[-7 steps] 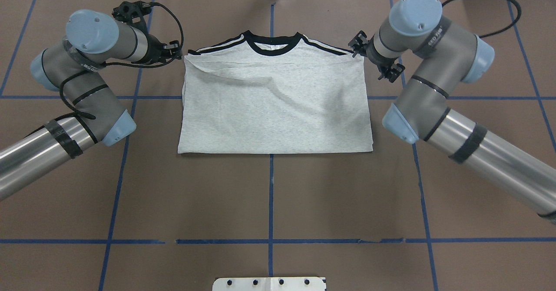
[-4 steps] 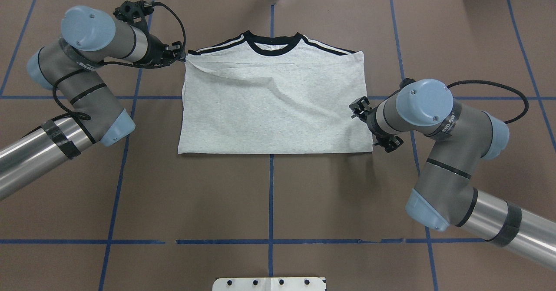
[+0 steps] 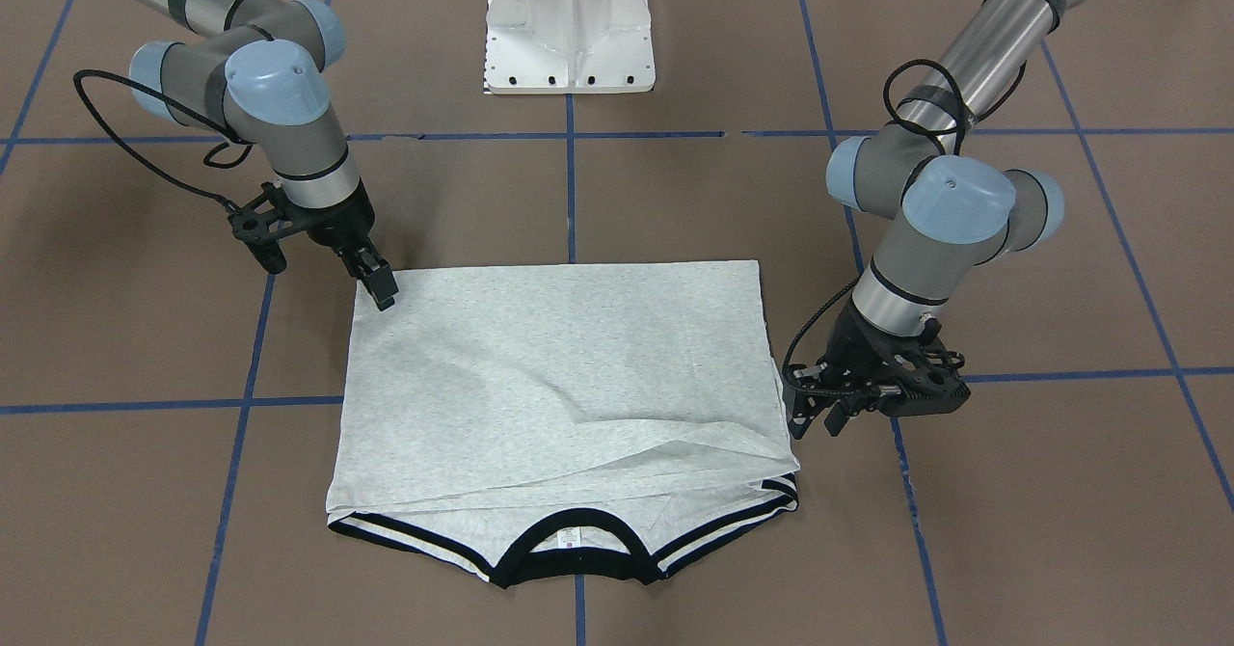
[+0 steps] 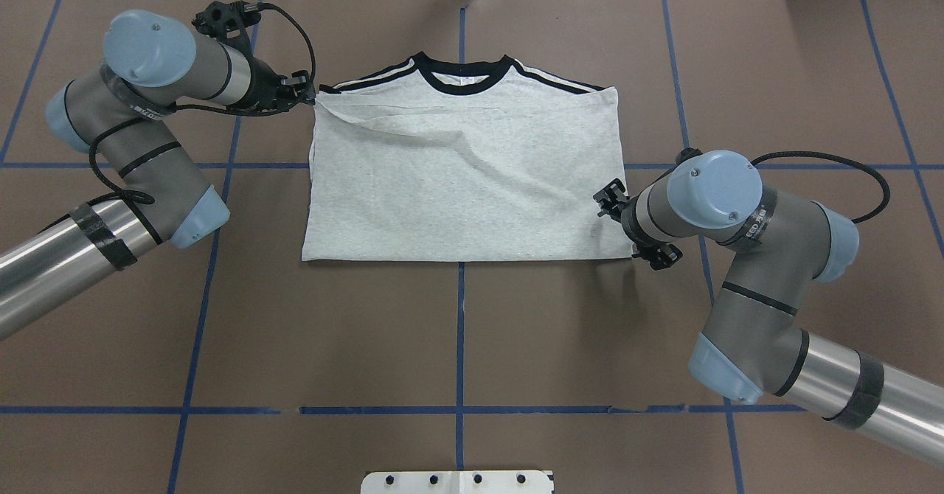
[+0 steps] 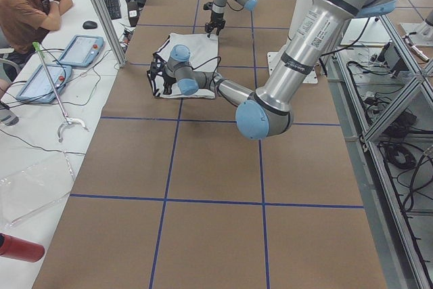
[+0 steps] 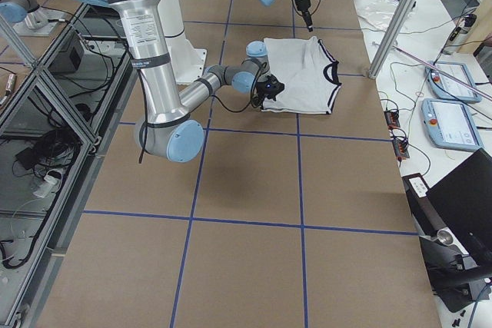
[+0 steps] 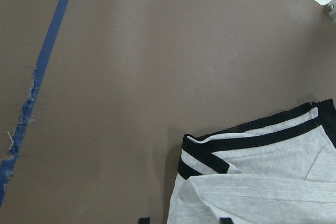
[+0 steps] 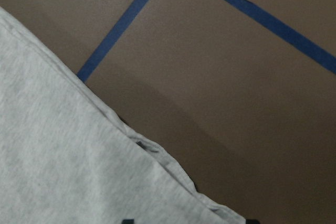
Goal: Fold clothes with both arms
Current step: 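Move the right gripper to the folded shirt's corner nearest the robot and grasp, then drag the grasped corner toward the robot with the right gripper, rotating the shirt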
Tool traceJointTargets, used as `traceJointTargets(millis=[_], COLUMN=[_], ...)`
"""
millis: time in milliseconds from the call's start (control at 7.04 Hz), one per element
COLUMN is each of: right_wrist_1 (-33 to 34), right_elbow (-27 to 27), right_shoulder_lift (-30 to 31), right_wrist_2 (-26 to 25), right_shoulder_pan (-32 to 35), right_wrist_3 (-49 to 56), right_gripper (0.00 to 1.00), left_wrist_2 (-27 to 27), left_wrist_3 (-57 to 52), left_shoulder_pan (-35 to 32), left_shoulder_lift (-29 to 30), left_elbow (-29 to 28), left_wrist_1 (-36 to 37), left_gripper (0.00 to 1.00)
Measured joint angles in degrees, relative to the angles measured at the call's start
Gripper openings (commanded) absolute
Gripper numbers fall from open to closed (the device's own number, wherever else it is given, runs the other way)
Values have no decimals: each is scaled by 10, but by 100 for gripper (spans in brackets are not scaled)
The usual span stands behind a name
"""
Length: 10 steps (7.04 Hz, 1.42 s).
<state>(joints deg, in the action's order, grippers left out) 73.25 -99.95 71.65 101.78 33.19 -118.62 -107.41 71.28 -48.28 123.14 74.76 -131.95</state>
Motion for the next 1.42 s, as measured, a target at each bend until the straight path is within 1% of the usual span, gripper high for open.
traceJointTargets(millis=[142, 710, 852, 994, 1136, 1278, 1420], right_wrist_1=[0, 0, 0, 3, 6, 11, 20], right_elbow=[-1, -10, -28, -73, -134, -201, -254], right_shoulder_lift=[4, 12, 25, 56, 97, 142, 177], right_wrist_2=[0, 3, 4, 7, 20, 50, 83], right_shoulder_pan=[-1, -1, -4, -16, -37, -66, -97], right_wrist_3=[0, -1, -2, -4, -15, -36, -50], right_gripper=[0, 0, 0, 0, 0, 0, 0], left_wrist_2=[0, 0, 0, -2, -15, -43, -71], left_wrist_3=[0, 0, 2, 5, 7, 19, 47], left_shoulder_pan=[0, -1, -1, -1, 0, 2, 4], left_shoulder_lift=[0, 0, 0, -3, -15, -36, -55], left_elbow=[1, 8, 12, 25, 52, 91, 127], left_wrist_1=[0, 2, 2, 3, 6, 10, 13], left_gripper=[53, 53, 53, 54, 55, 63, 65])
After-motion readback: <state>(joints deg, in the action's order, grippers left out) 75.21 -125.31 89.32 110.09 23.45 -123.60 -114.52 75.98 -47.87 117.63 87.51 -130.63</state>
